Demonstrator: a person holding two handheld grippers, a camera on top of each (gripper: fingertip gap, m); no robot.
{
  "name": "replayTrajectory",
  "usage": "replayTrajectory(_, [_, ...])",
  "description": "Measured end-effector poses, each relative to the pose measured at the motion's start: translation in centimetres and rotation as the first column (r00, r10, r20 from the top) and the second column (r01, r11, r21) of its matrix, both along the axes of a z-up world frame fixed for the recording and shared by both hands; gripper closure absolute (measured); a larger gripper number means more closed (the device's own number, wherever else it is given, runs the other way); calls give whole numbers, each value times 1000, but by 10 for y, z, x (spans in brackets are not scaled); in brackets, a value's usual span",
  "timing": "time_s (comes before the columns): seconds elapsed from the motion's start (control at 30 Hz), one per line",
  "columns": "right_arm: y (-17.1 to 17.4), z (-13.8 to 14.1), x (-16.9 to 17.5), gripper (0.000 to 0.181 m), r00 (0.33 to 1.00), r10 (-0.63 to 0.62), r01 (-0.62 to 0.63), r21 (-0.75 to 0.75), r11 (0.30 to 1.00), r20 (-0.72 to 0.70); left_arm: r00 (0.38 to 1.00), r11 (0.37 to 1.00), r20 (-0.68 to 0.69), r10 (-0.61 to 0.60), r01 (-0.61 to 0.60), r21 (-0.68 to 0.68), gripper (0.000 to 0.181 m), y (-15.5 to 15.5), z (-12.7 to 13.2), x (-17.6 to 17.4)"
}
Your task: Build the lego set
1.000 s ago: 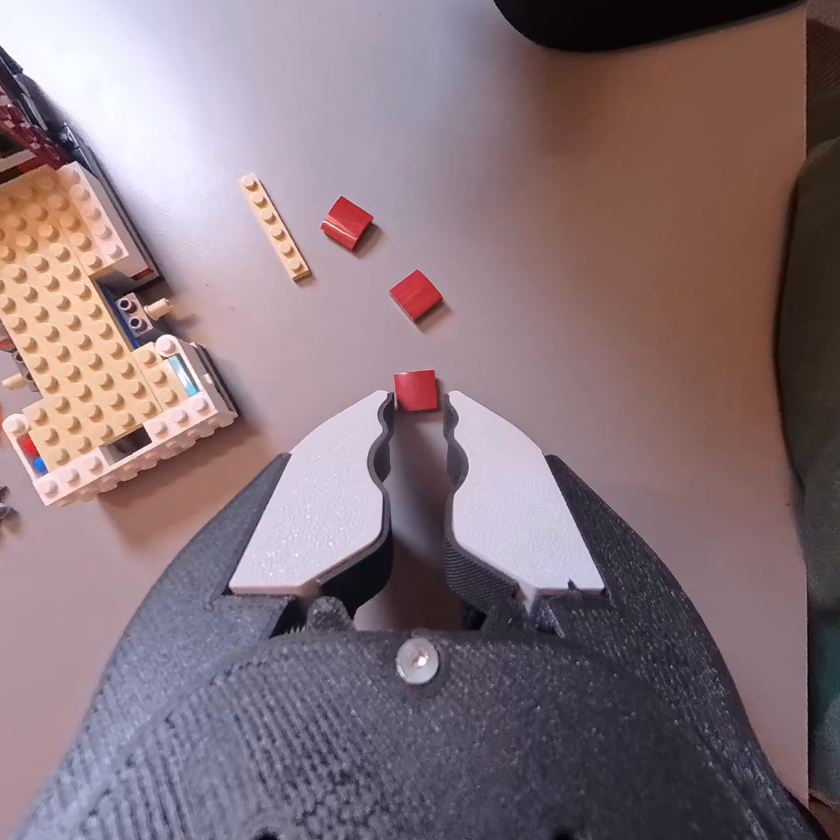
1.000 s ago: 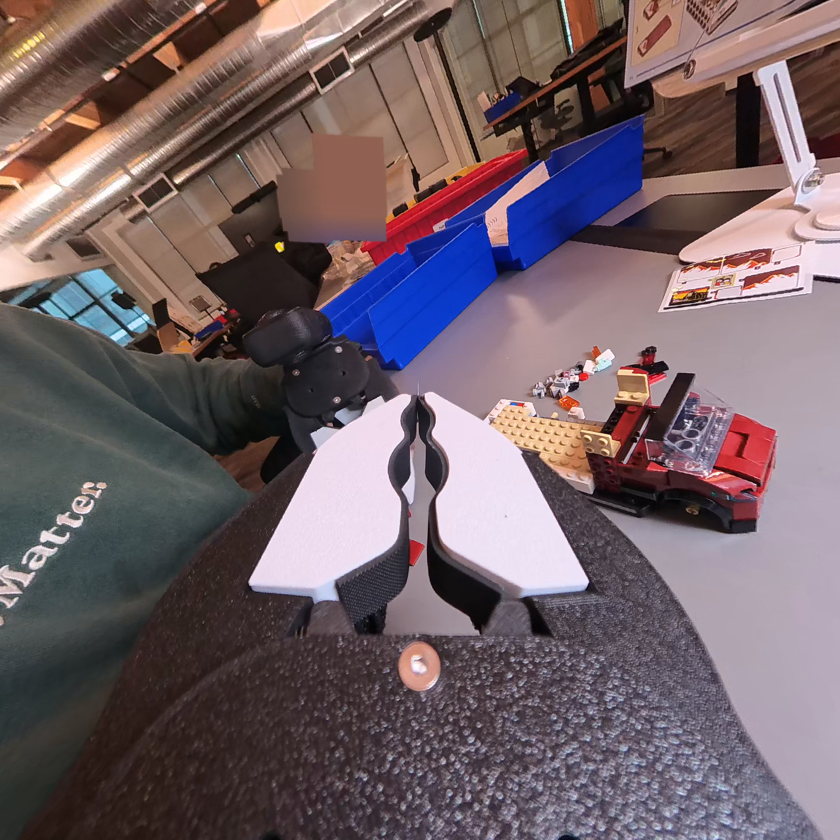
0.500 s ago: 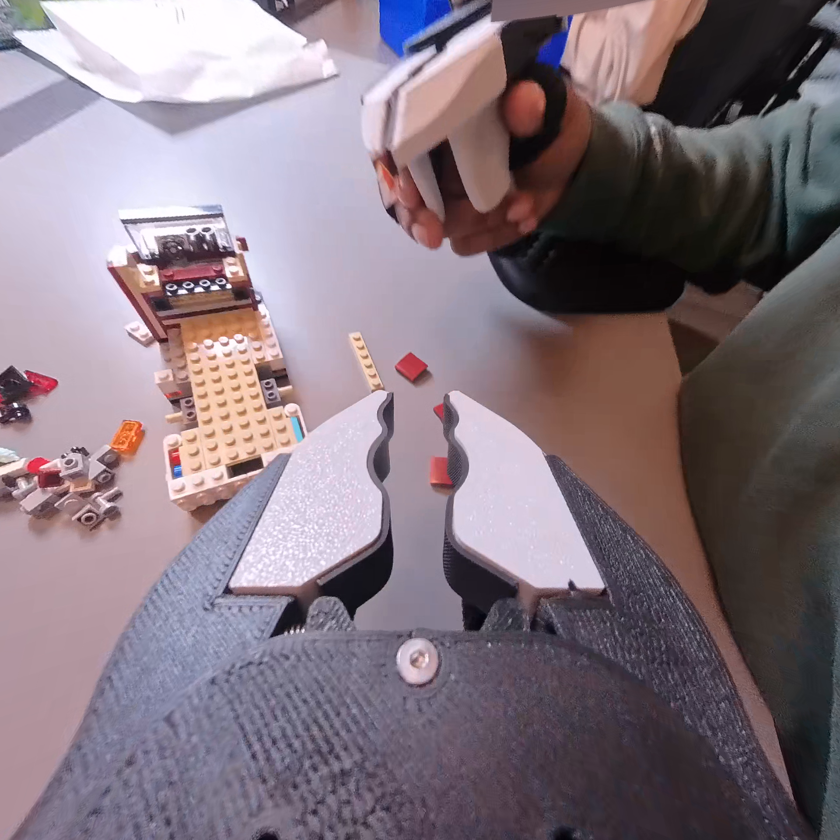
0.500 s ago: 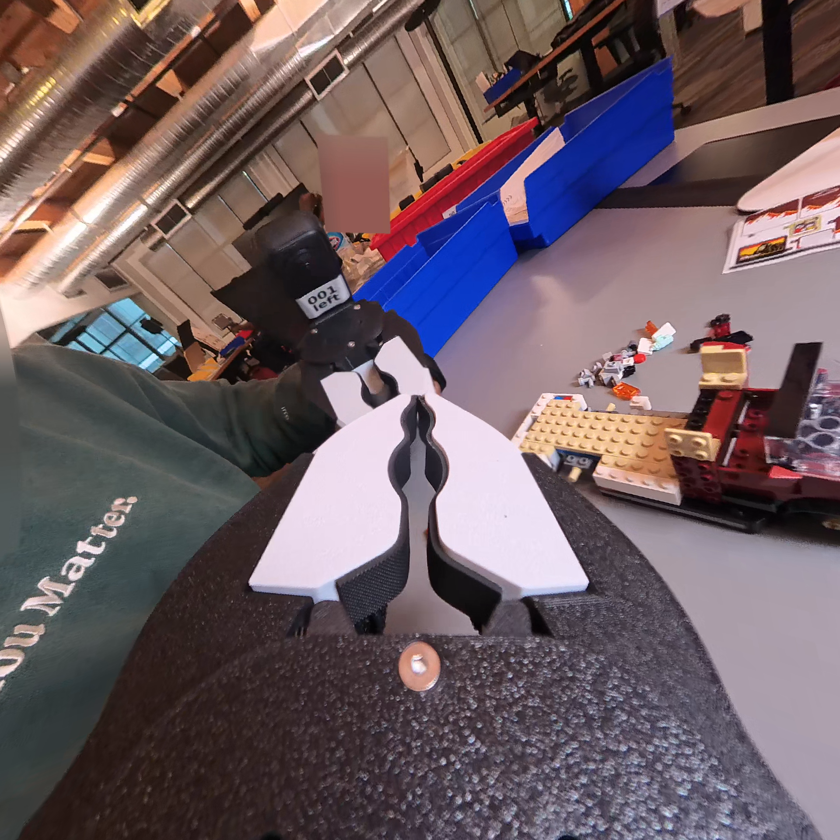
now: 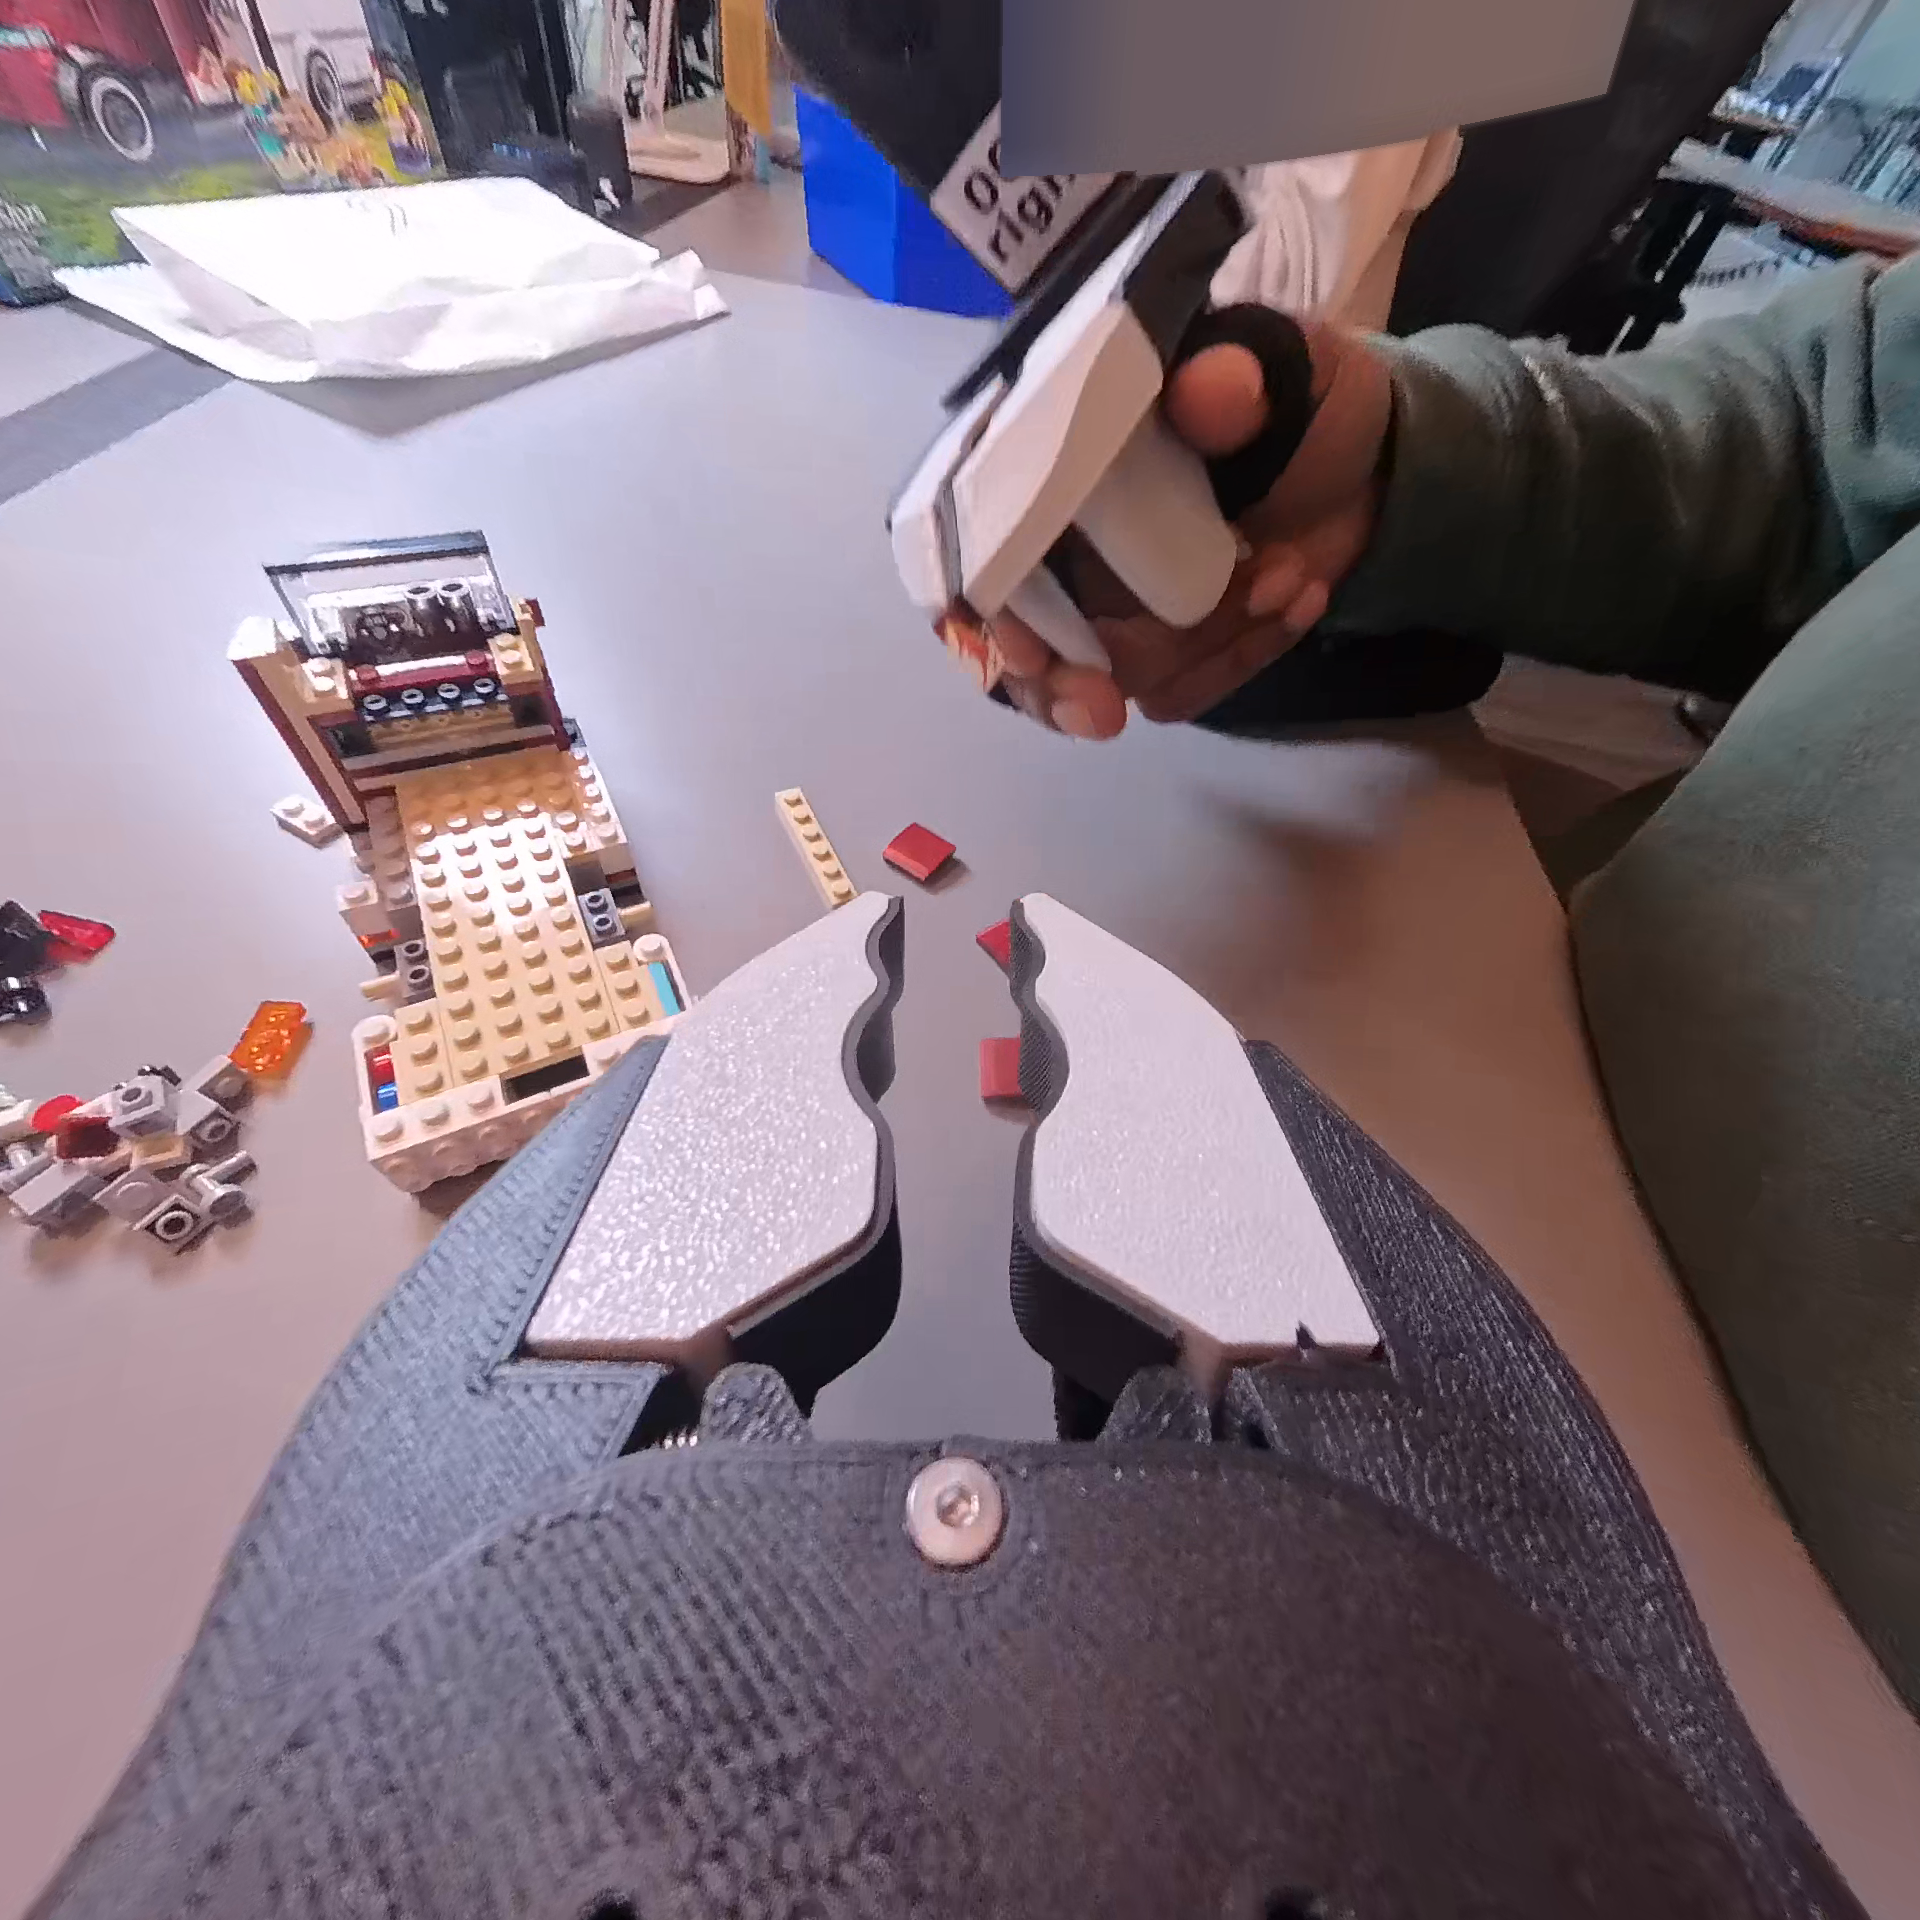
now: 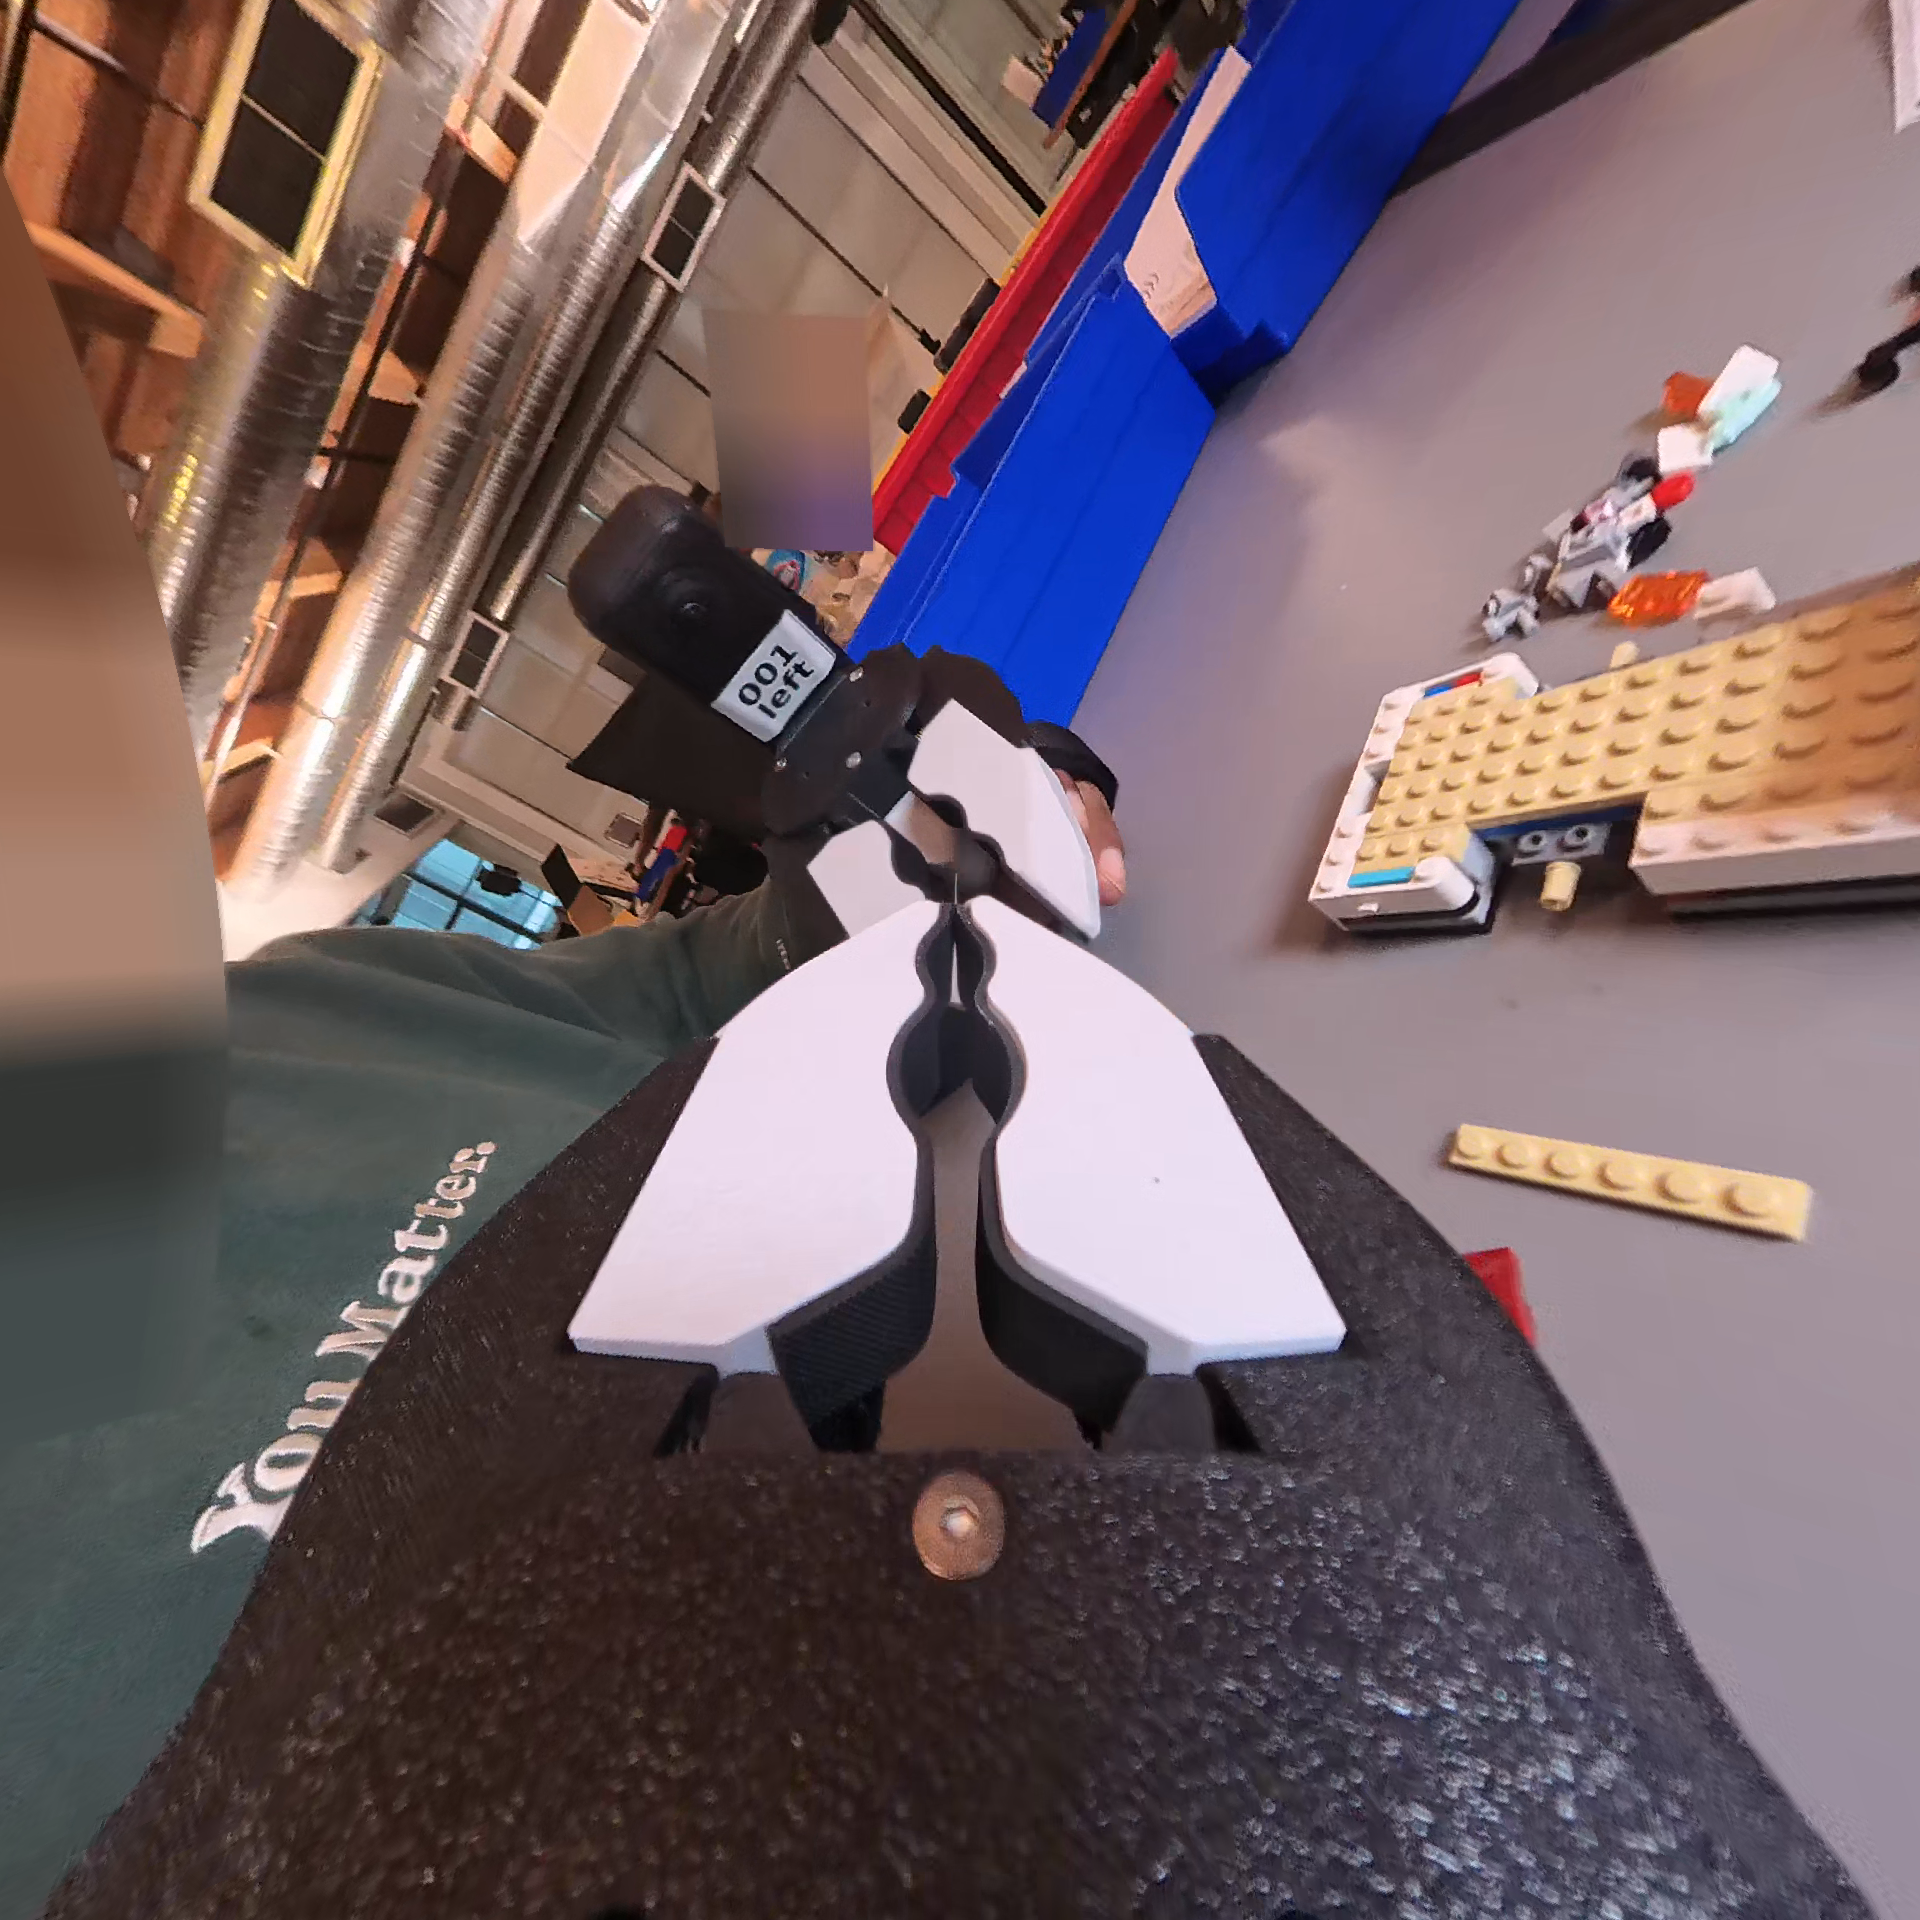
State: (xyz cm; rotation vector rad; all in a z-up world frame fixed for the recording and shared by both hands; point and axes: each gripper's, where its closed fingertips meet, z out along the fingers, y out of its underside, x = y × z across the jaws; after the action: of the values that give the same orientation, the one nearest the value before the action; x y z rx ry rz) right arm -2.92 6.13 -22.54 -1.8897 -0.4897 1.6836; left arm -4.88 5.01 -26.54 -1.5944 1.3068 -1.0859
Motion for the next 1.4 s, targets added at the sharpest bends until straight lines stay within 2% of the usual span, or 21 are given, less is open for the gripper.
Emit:
replayTrajectory(0.13, [-7, -6, -8, 181, 1000, 5, -8, -117, 993, -21, 998, 1000, 60, 2, -1, -25, 164, -4, 10, 2])
replayTrajectory(0.33, [-14, -24, -13, 181, 998, 45, -35, -213, 976, 41, 997, 998, 68, -30, 34, -60, 166, -10, 10, 3])
replayTrajectory(0.6, [-18, -32, -17, 181, 991, 122, -103, -251, 962, 59, 996, 995, 27, -80, 78, 62, 156, -19, 5, 6])
replayTrajectory(0.77, [-22, -39, -18, 181, 982, 170, -141, -274, 951, 85, 993, 974, -67, -99, 110, 198, 153, -23, -7, 6])
replayTrajectory(0.9, [-22, -44, -20, 181, 975, 196, -161, -277, 947, 104, 986, 958, -134, -96, 128, 256, 153, -23, -17, 5])
replayTrajectory(1.4, [-19, -56, -24, 181, 967, 224, -172, -340, 924, 120, 982, 947, -180, -58, 112, 302, 158, -16, -23, 2])
